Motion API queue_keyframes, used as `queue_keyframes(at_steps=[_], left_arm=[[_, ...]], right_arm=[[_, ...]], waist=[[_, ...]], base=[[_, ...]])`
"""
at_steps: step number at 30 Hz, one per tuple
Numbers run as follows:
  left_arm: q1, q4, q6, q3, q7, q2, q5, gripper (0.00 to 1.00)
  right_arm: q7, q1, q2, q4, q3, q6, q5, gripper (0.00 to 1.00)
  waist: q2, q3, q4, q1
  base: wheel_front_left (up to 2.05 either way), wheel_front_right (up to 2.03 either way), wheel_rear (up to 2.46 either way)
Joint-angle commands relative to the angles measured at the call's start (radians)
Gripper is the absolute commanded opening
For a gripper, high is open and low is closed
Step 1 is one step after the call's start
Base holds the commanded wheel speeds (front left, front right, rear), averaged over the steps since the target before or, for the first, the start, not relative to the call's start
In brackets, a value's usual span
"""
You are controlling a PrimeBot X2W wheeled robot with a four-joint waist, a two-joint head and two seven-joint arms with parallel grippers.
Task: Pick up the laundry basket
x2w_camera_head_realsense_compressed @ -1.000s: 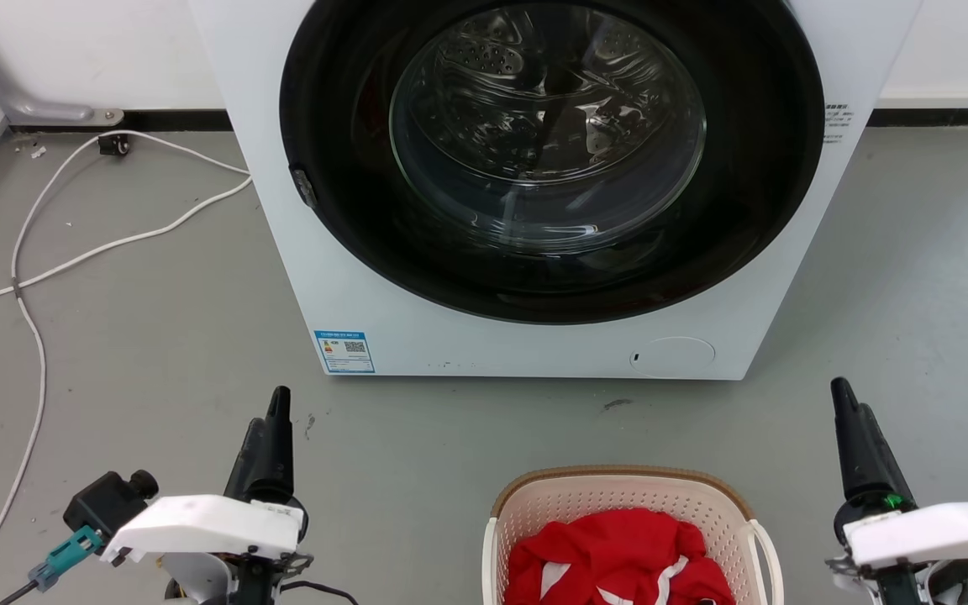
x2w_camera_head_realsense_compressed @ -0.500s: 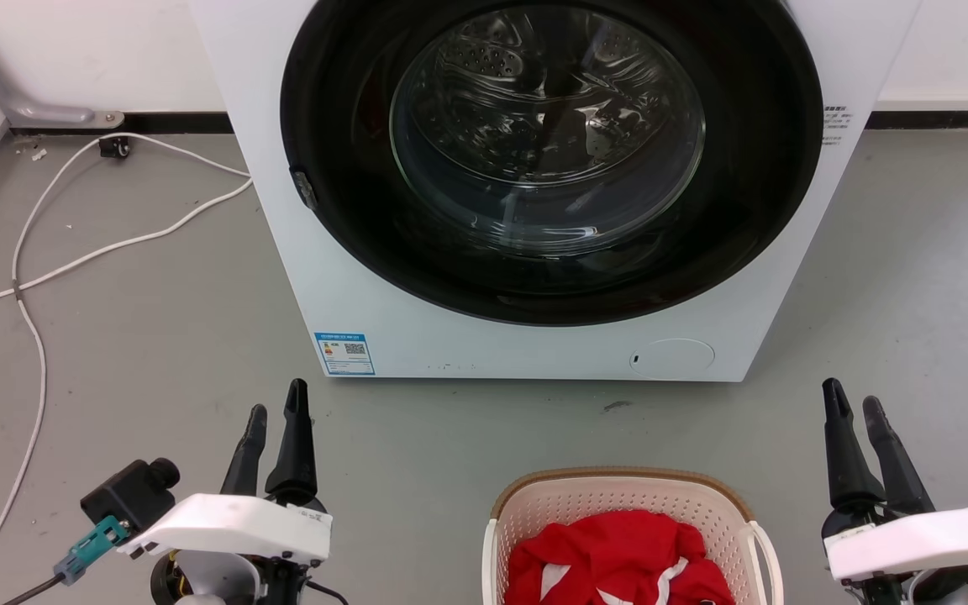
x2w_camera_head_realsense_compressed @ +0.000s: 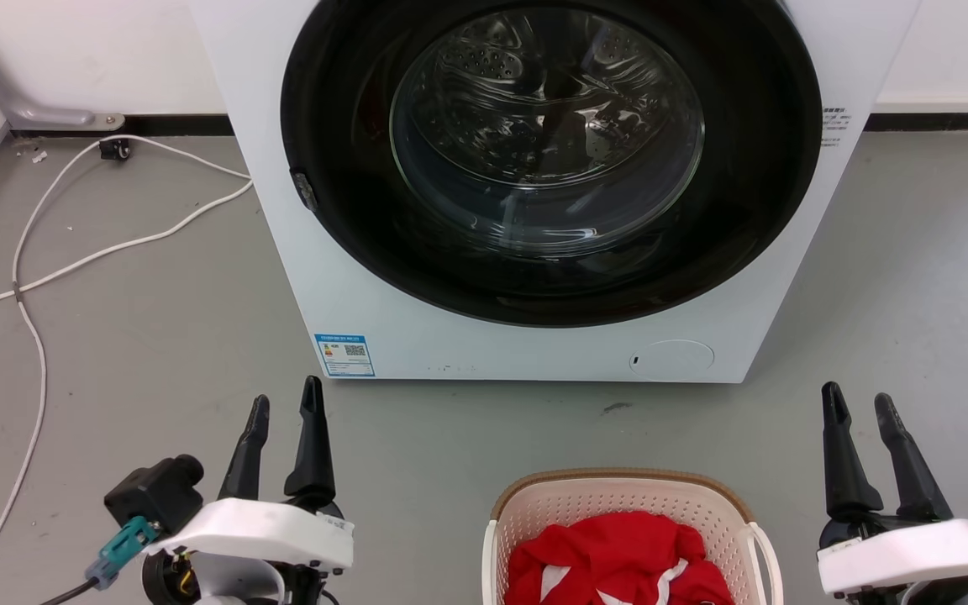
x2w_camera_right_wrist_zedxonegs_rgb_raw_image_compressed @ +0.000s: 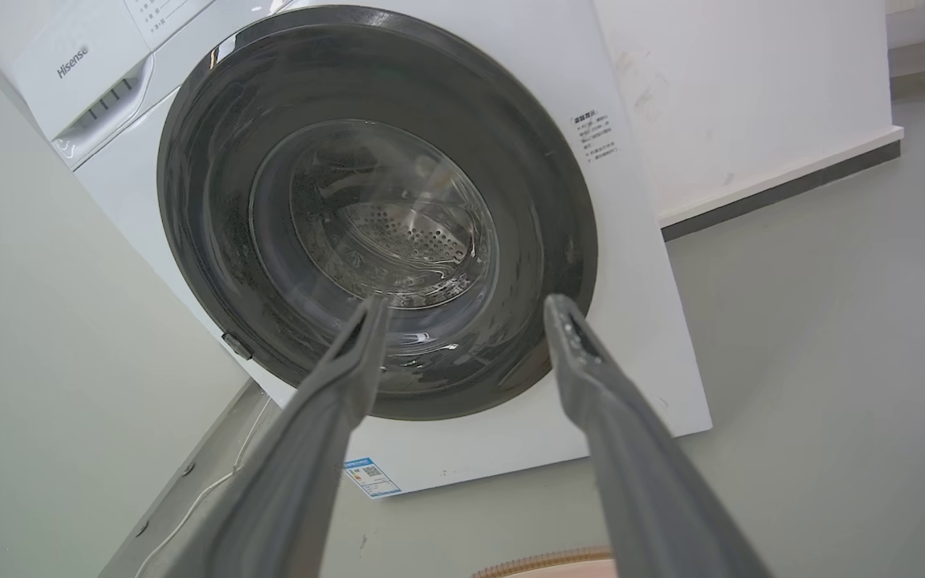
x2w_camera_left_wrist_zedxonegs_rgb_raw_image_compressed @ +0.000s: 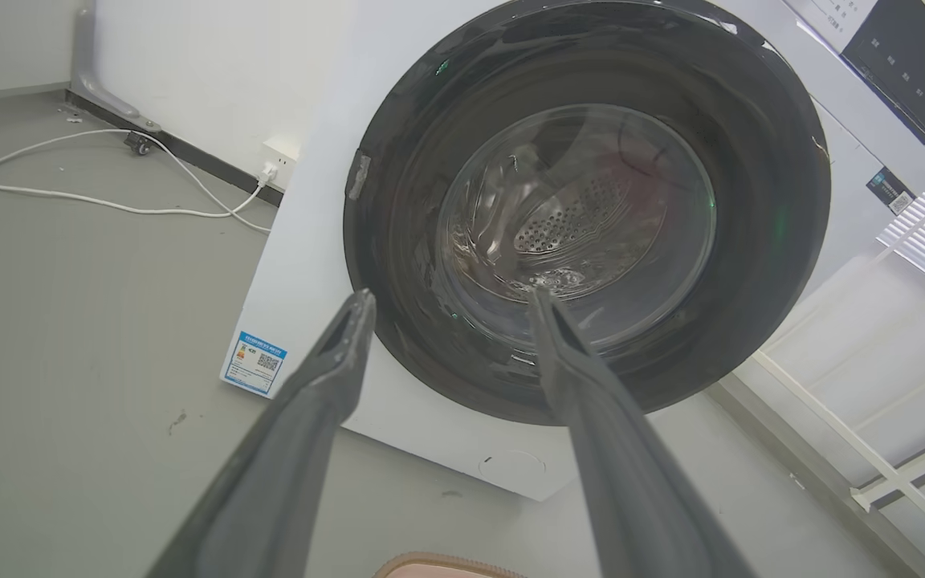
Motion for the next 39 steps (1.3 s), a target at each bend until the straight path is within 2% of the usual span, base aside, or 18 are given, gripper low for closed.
queue_keyframes(at_steps=[1,16,39], left_arm=[[0.004,-0.016,0.003,-0.007,-0.009,0.002,0.023,1.00],[0.016,-0.022,0.028,-0.045,-0.047,0.002,0.195,1.00],[0.041,-0.023,0.052,-0.084,-0.099,0.003,0.403,1.00]], right_arm=[[-0.009,0.006,-0.001,-0.020,0.001,0.000,-0.023,1.00],[-0.047,0.031,-0.001,-0.047,-0.003,0.000,-0.199,1.00],[-0.098,0.062,0.000,-0.046,-0.008,0.000,-0.359,1.00]], waist=[[0.0000,0.000,0.000,0.0000],[0.0000,0.001,0.000,0.0000],[0.0000,-0.001,0.002,0.0000]], base=[[0.00,0.00,0.00],[0.00,0.00,0.00],[0.00,0.00,0.00]])
